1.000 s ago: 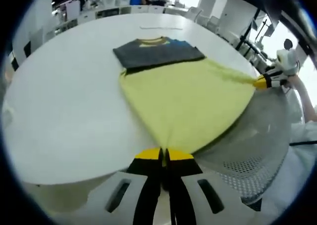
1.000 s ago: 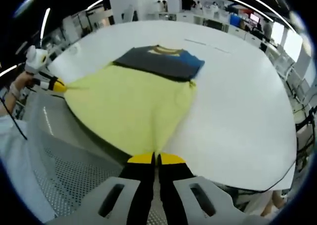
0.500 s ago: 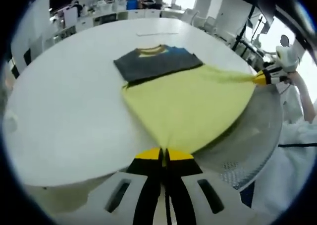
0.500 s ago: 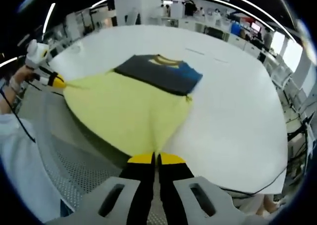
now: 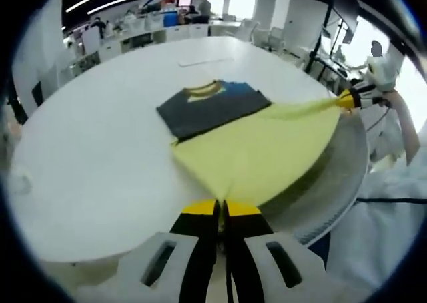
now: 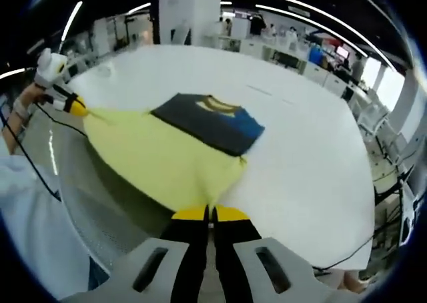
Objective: Fold the garment on the visible template until the final outline fits inside the template.
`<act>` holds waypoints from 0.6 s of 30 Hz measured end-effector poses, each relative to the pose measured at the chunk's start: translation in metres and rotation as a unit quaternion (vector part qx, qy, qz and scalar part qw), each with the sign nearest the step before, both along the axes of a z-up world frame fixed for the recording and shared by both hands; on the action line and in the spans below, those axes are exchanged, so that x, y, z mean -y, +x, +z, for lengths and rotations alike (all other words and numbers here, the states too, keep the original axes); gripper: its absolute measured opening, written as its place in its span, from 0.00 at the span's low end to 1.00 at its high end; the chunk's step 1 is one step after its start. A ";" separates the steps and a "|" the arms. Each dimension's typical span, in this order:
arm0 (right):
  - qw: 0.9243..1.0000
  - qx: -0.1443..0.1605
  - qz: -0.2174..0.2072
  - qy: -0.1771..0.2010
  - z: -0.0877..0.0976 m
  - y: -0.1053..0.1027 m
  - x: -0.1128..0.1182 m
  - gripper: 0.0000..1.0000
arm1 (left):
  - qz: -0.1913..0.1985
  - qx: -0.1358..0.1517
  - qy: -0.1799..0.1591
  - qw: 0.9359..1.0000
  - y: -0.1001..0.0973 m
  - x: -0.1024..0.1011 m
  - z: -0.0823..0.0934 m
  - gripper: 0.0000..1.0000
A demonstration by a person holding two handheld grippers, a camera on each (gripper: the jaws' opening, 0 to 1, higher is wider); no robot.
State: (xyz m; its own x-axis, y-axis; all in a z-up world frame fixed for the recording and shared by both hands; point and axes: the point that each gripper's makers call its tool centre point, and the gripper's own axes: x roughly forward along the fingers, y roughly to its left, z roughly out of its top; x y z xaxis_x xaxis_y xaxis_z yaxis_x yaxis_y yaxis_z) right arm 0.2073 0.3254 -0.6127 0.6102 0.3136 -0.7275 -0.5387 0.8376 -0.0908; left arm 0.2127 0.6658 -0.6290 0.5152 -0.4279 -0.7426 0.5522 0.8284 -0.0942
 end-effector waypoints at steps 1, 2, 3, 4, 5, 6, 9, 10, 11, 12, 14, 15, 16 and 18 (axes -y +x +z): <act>1.000 0.003 0.000 0.001 0.002 0.000 0.000 0.03 | 0.000 0.004 -0.002 1.000 0.000 0.000 0.003 0.00; 1.000 0.007 -0.001 0.001 0.005 0.000 0.000 0.03 | -0.001 0.010 -0.004 1.000 0.001 -0.001 0.008 0.00; 1.000 0.009 -0.001 0.002 0.007 0.000 0.000 0.03 | -0.002 0.014 -0.006 1.000 0.001 -0.001 0.011 0.00; 1.000 0.014 -0.002 0.002 0.011 0.000 0.000 0.03 | -0.004 0.018 -0.009 1.000 0.001 -0.001 0.014 0.00; 1.000 0.017 -0.002 0.002 0.012 0.000 0.001 0.03 | -0.004 0.021 -0.013 1.000 0.002 -0.001 0.017 0.00; 1.000 0.018 -0.002 0.003 0.013 0.000 0.001 0.03 | -0.004 0.024 -0.016 1.000 0.002 -0.001 0.020 0.00; 0.999 0.038 -0.008 0.007 0.025 0.003 0.001 0.03 | -0.003 0.041 -0.019 0.999 0.004 -0.002 0.030 0.00; 0.999 0.042 -0.008 0.008 0.028 0.003 0.001 0.03 | -0.003 0.044 -0.018 0.999 0.005 -0.002 0.033 0.00; 0.999 0.050 -0.009 0.010 0.033 0.004 0.001 0.03 | -0.004 0.049 -0.018 0.999 0.005 -0.002 0.036 0.00; 0.998 0.053 -0.010 0.011 0.036 0.004 0.001 0.03 | -0.005 0.051 -0.019 0.998 0.005 -0.002 0.038 0.00; 0.998 0.061 -0.011 0.009 0.042 0.005 0.002 0.03 | -0.010 0.057 -0.036 0.998 0.005 0.000 0.044 0.00; 0.998 0.062 -0.011 0.008 0.042 0.006 0.002 0.03 | -0.009 0.063 -0.043 0.997 0.005 0.000 0.048 0.00; 0.998 0.068 -0.011 0.007 0.046 0.006 0.003 0.03 | -0.008 0.067 -0.046 0.997 0.006 -0.001 0.051 0.00; 0.997 0.074 -0.012 0.012 0.050 0.007 0.003 0.03 | -0.005 0.076 -0.053 0.996 0.007 -0.002 0.057 0.00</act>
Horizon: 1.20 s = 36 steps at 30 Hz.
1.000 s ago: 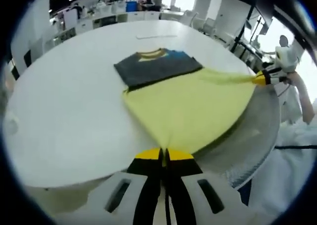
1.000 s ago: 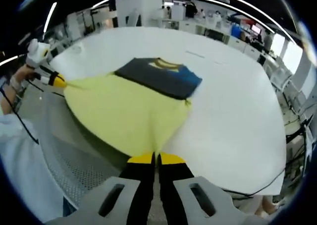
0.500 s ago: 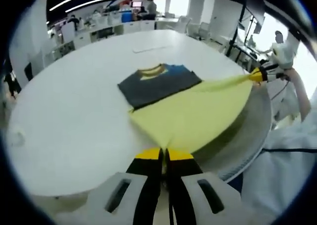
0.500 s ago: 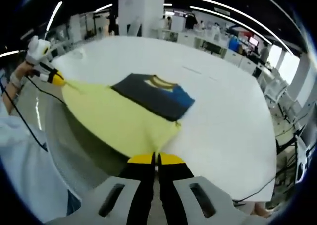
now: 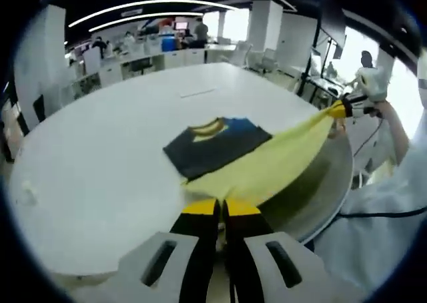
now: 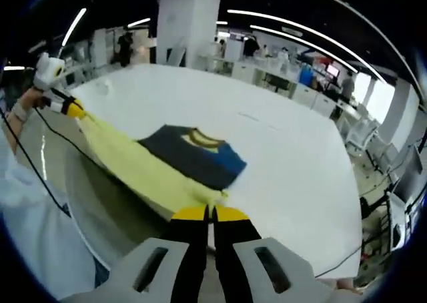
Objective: Fold the garment on the visible template until the final outline fits inside the template.
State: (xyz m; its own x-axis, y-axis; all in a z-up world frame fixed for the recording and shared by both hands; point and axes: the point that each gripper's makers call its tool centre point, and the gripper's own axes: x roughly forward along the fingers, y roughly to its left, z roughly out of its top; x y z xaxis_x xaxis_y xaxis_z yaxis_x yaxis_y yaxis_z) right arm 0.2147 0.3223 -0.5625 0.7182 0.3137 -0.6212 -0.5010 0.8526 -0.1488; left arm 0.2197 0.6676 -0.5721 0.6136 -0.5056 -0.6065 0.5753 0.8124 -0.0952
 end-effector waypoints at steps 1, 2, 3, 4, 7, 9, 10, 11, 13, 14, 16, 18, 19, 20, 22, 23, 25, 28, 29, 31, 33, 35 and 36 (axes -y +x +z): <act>1.000 0.003 0.000 0.003 0.002 0.001 0.000 0.03 | -0.002 0.005 -0.007 1.000 0.001 0.000 0.003 0.00; 1.000 0.007 0.002 0.005 0.004 0.001 0.001 0.03 | -0.002 0.008 -0.021 1.000 0.001 0.001 0.007 0.00; 1.000 0.008 0.003 0.006 0.005 0.002 0.001 0.03 | -0.001 0.008 -0.023 1.000 0.001 0.000 0.008 0.00; 1.000 0.011 0.004 0.014 0.008 0.004 0.001 0.03 | 0.000 0.012 -0.025 1.000 0.002 -0.002 0.011 0.00; 1.000 0.021 0.008 0.018 0.016 0.005 0.001 0.03 | 0.002 0.021 -0.026 0.999 0.002 -0.002 0.017 0.00; 0.999 0.030 0.009 0.021 0.022 0.006 -0.001 0.03 | 0.003 0.026 -0.028 0.999 0.002 -0.002 0.020 0.00; 0.999 0.036 0.010 0.024 0.026 0.006 -0.001 0.03 | 0.002 0.030 -0.029 0.999 0.001 -0.002 0.023 0.00; 0.999 0.039 0.010 0.026 0.028 0.007 -0.001 0.03 | -0.001 0.036 -0.031 0.999 0.001 -0.001 0.027 0.00; 0.999 0.044 0.011 0.027 0.031 0.007 -0.001 0.03 | -0.004 0.043 -0.043 0.998 0.000 0.000 0.033 0.00; 0.999 0.045 0.011 0.029 0.032 0.007 -0.001 0.03 | -0.005 0.046 -0.043 0.998 0.000 -0.001 0.035 0.00; 0.998 0.049 0.012 0.033 0.035 0.007 -0.001 0.03 | -0.002 0.053 -0.044 0.998 0.001 -0.002 0.041 0.00; 0.998 0.053 0.012 0.037 0.039 0.006 -0.001 0.03 | 0.000 0.059 -0.043 0.997 0.001 -0.003 0.044 0.00; 0.998 0.056 0.013 0.041 0.042 0.006 -0.002 0.03 | 0.000 0.061 -0.043 0.997 0.001 -0.004 0.046 0.00; 0.997 0.059 0.014 0.042 0.044 0.005 -0.003 0.03 | 0.000 0.063 -0.043 0.997 0.001 -0.004 0.047 0.00; 0.997 0.064 0.016 0.045 0.048 0.005 -0.004 0.03 | -0.002 0.068 -0.048 0.997 0.002 -0.004 0.051 0.00; 0.997 0.066 0.017 0.043 0.050 0.005 -0.004 0.03 | -0.004 0.069 -0.051 0.996 0.002 -0.003 0.052 0.00; 0.996 0.071 0.019 0.042 0.054 0.005 -0.003 0.03 | -0.005 0.071 -0.054 0.996 0.002 -0.003 0.054 0.00; 0.996 0.078 0.020 0.043 0.061 0.004 -0.003 0.03 | -0.006 0.078 -0.058 0.995 0.002 -0.003 0.061 0.00; 0.996 0.080 0.020 0.043 0.063 0.003 -0.004 0.03 | -0.007 0.081 -0.059 0.995 0.001 -0.003 0.063 0.00; 0.995 0.084 0.020 0.042 0.067 0.003 -0.004 0.03 | -0.009 0.085 -0.060 0.994 0.001 -0.002 0.066 0.00; 0.995 0.086 0.023 0.042 0.068 0.003 -0.004 0.03 | -0.008 0.087 -0.058 0.994 0.002 -0.003 0.067 0.00; 0.995 0.087 0.024 0.042 0.069 0.004 -0.005 0.03 | -0.008 0.089 -0.055 0.994 0.002 -0.003 0.068 0.00; 0.995 0.087 0.025 0.043 0.070 0.004 -0.006 0.03 | -0.008 0.090 -0.055 0.994 0.003 -0.004 0.068 0.00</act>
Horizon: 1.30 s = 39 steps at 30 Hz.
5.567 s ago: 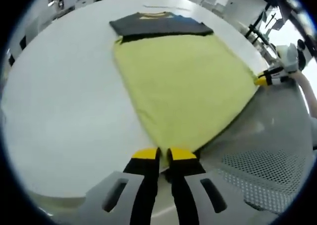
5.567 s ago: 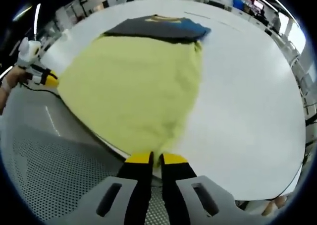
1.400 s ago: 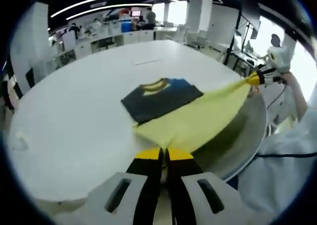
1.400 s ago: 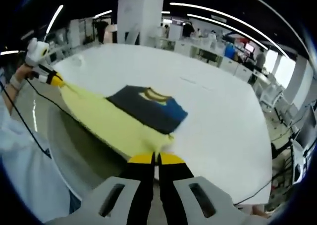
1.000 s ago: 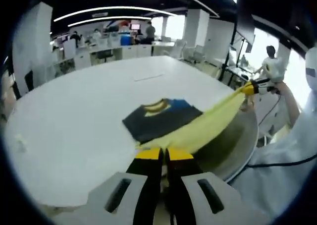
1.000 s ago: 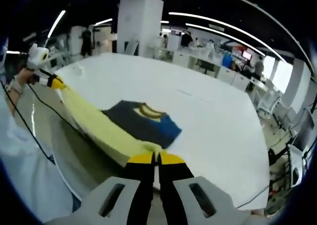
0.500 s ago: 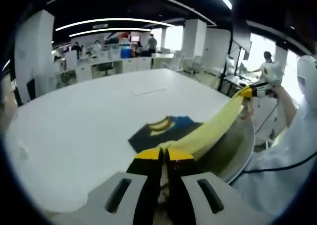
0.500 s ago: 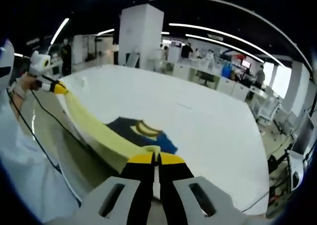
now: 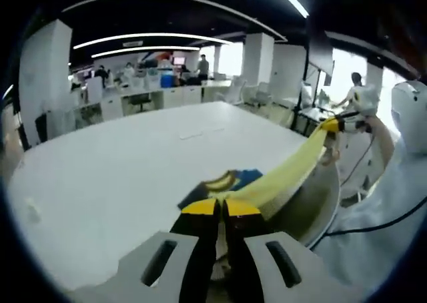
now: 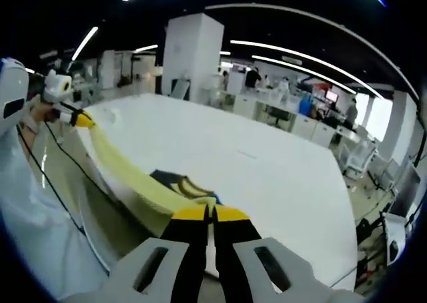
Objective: Fold the garment on the visible template until the final outline fits inside the template.
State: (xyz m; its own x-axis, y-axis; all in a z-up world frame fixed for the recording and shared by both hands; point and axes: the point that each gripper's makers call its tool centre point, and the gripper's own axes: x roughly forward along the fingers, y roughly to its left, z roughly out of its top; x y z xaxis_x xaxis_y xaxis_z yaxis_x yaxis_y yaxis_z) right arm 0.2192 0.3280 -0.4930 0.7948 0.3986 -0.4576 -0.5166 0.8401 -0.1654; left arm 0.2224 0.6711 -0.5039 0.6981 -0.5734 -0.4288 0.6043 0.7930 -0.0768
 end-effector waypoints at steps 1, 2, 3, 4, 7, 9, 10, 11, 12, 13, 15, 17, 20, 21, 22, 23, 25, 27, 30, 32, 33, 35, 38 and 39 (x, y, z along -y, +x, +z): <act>1.000 0.000 0.001 -0.001 0.000 0.000 0.000 0.03 | -0.001 0.002 0.000 1.000 0.000 0.000 0.001 0.00; 1.000 0.001 0.002 -0.002 0.001 0.001 -0.001 0.03 | -0.002 0.003 0.000 1.000 0.001 0.000 0.001 0.00; 1.000 0.001 0.004 -0.001 0.001 0.002 -0.001 0.03 | -0.002 0.002 -0.001 1.000 0.002 0.000 0.001 0.00; 1.000 0.001 0.005 0.000 0.001 0.003 -0.001 0.03 | 0.000 0.001 -0.001 1.000 0.004 0.000 -0.001 0.00; 1.000 -0.005 0.006 0.002 -0.003 0.008 -0.002 0.03 | 0.004 -0.008 0.008 1.000 0.007 -0.002 -0.008 0.00; 1.000 -0.009 0.007 -0.002 -0.007 0.010 -0.002 0.03 | 0.002 -0.012 0.004 1.000 0.009 -0.001 -0.011 0.00; 1.000 -0.009 0.008 -0.002 -0.007 0.011 -0.002 0.03 | 0.002 -0.013 0.004 1.000 0.010 -0.001 -0.012 0.00; 1.000 -0.012 0.008 0.000 -0.009 0.013 -0.002 0.03 | 0.003 -0.014 0.004 1.000 0.011 -0.001 -0.013 0.00; 1.000 -0.013 0.008 0.001 -0.009 0.014 -0.002 0.03 | 0.004 -0.016 0.005 1.000 0.013 -0.002 -0.014 0.00; 1.000 -0.014 0.008 0.000 -0.010 0.015 -0.002 0.03 | 0.005 -0.017 0.006 1.000 0.014 -0.002 -0.015 0.00; 1.000 -0.017 0.009 0.000 -0.013 0.019 -0.002 0.03 | 0.004 -0.018 0.005 1.000 0.017 -0.002 -0.016 0.00; 1.000 -0.020 0.009 -0.003 -0.015 0.023 -0.002 0.03 | 0.004 -0.019 0.002 1.000 0.020 -0.001 -0.018 0.00; 1.000 -0.024 0.009 -0.006 -0.020 0.031 -0.003 0.03 | 0.005 -0.024 0.006 1.000 0.027 -0.001 -0.022 0.00; 1.000 -0.025 0.009 -0.006 -0.020 0.032 -0.003 0.03 | 0.005 -0.025 0.007 1.000 0.028 -0.001 -0.023 0.00; 1.000 -0.027 0.009 -0.004 -0.022 0.035 -0.003 0.03 | 0.005 -0.025 0.007 1.000 0.029 -0.001 -0.023 0.00; 1.000 -0.028 0.009 -0.003 -0.023 0.037 -0.003 0.03 | 0.006 -0.025 0.004 1.000 0.033 0.000 -0.025 0.00; 0.999 -0.031 0.008 -0.006 -0.027 0.041 -0.002 0.03 | 0.004 -0.029 0.004 1.000 0.037 0.001 -0.027 0.00; 0.999 -0.034 0.006 0.001 -0.030 0.045 -0.001 0.03 | 0.004 -0.032 0.004 0.999 0.041 0.002 -0.029 0.00; 0.999 -0.037 0.002 0.002 -0.036 0.051 0.000 0.03 | 0.003 -0.038 0.008 0.999 0.047 0.002 -0.034 0.00; 0.999 -0.039 0.000 0.001 -0.040 0.055 0.001 0.03 | 0.004 -0.041 0.011 0.999 0.052 0.003 -0.036 0.00; 0.999 -0.036 -0.001 0.001 -0.042 0.057 0.001 0.03 | 0.005 -0.042 0.012 0.999 0.056 0.003 -0.038 0.00; 0.999 -0.039 -0.001 -0.001 -0.046 0.062 0.002 0.03 | 0.006 -0.045 0.015 0.999 0.060 0.003 -0.041 0.00; 0.999 -0.044 -0.004 -0.007 -0.054 0.068 0.002 0.03 | 0.006 -0.046 0.019 0.999 0.068 0.005 -0.046 0.00; 0.999 -0.045 -0.004 -0.007 -0.055 0.069 0.002 0.03 | 0.007 -0.046 0.020 0.999 0.070 0.005 -0.048 0.00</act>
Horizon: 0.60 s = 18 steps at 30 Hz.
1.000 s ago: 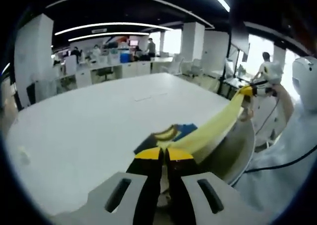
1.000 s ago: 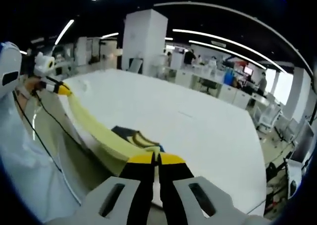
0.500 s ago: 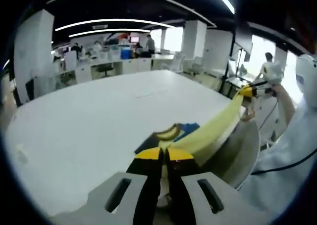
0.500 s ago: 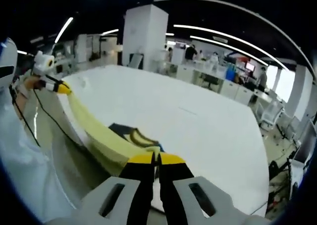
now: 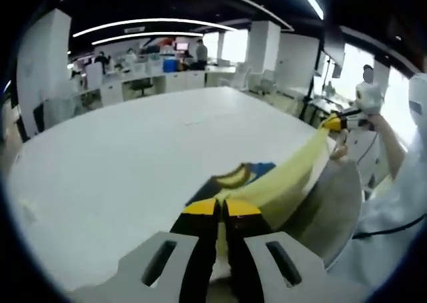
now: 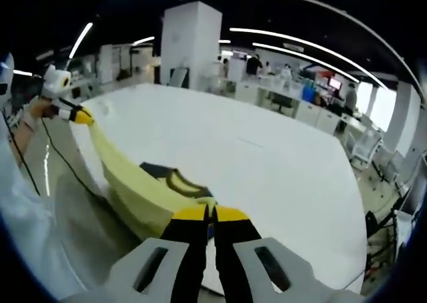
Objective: Fold the garment on the visible template until the final outline fits inside the template.
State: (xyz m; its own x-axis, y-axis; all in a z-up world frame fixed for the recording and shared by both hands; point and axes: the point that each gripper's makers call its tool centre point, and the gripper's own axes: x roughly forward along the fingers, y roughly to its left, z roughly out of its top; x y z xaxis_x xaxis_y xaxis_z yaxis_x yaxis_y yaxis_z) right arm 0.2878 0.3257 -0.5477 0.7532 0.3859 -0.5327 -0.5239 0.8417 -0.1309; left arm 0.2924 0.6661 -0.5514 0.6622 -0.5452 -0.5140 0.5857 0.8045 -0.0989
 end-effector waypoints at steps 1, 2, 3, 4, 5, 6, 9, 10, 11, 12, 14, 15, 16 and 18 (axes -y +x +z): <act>1.000 -0.002 -0.001 0.005 -0.003 0.003 0.000 0.03 | 0.002 -0.003 0.005 1.000 0.003 0.000 -0.004 0.00; 1.000 -0.006 -0.002 0.006 -0.006 0.005 0.000 0.03 | 0.001 -0.007 0.012 1.000 0.005 0.000 -0.008 0.00; 1.000 -0.006 -0.001 0.005 -0.008 0.006 0.000 0.03 | 0.000 -0.010 0.015 1.000 0.006 0.000 -0.011 0.00; 1.000 -0.007 0.000 0.007 -0.010 0.007 -0.001 0.03 | 0.001 -0.011 0.016 1.000 0.008 0.000 -0.013 0.00; 1.000 -0.010 -0.001 0.009 -0.012 0.008 -0.002 0.03 | 0.003 -0.013 0.017 1.000 0.010 -0.001 -0.015 0.00; 1.000 -0.012 0.001 0.009 -0.014 0.009 -0.002 0.03 | 0.005 -0.014 0.017 1.000 0.011 -0.002 -0.017 0.00; 1.000 -0.021 -0.001 0.011 -0.022 0.013 -0.002 0.03 | 0.010 -0.017 0.011 1.000 0.017 -0.003 -0.022 0.00; 1.000 -0.021 -0.001 0.008 -0.024 0.015 -0.001 0.03 | 0.010 -0.018 0.012 1.000 0.018 -0.003 -0.024 0.00; 1.000 -0.023 -0.003 0.010 -0.026 0.017 0.000 0.03 | 0.010 -0.019 0.014 1.000 0.019 -0.002 -0.026 0.00; 1.000 -0.025 -0.003 0.010 -0.028 0.019 0.000 0.03 | 0.010 -0.020 0.015 1.000 0.021 -0.002 -0.029 0.00; 1.000 -0.027 -0.004 0.012 -0.032 0.023 0.001 0.03 | 0.010 -0.024 0.012 1.000 0.024 -0.001 -0.035 0.00; 0.999 -0.030 -0.005 0.013 -0.034 0.025 0.001 0.03 | 0.011 -0.025 0.012 1.000 0.025 -0.001 -0.037 0.00; 1.000 -0.030 -0.004 0.009 -0.037 0.026 0.001 0.03 | 0.013 -0.019 0.015 1.000 0.028 -0.001 -0.039 0.00; 0.999 -0.031 -0.004 0.009 -0.040 0.028 0.001 0.03 | 0.018 -0.019 0.015 1.000 0.031 -0.002 -0.043 0.00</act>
State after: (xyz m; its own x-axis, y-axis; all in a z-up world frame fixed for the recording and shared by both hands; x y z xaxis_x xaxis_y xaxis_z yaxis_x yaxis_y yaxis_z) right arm 0.3163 0.3249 -0.5881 0.7226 0.3901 -0.5707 -0.5233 0.8481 -0.0829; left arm 0.3232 0.6683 -0.5947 0.6606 -0.5051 -0.5555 0.5519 0.8283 -0.0968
